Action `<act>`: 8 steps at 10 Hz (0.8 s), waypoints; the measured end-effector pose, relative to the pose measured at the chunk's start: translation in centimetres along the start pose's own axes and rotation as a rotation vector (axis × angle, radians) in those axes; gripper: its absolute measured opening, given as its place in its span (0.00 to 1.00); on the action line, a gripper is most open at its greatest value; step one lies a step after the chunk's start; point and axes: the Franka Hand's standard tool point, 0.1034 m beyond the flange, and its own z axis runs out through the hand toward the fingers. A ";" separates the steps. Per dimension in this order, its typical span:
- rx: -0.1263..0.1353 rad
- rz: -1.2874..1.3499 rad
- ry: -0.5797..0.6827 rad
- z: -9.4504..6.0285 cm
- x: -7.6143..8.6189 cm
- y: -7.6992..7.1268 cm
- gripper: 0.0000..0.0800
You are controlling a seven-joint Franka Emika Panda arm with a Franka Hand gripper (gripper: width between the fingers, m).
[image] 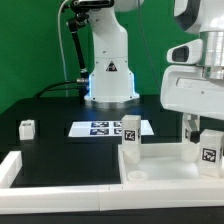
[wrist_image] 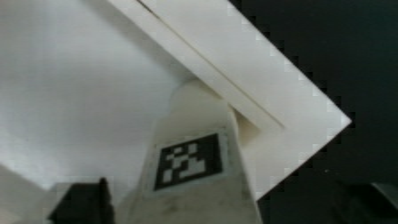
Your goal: Assemble square table
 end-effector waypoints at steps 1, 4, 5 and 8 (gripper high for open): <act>0.000 0.002 0.000 0.0 0.0 0.0 0.55; -0.004 0.164 -0.004 0.1 -0.1 0.2 0.36; -0.004 0.248 -0.004 0.1 -0.1 0.2 0.36; 0.006 0.537 -0.030 0.2 0.1 0.3 0.36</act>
Offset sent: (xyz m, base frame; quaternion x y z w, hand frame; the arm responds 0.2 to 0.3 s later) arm 0.0000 0.0000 0.0000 0.0000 0.0000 0.1296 0.9916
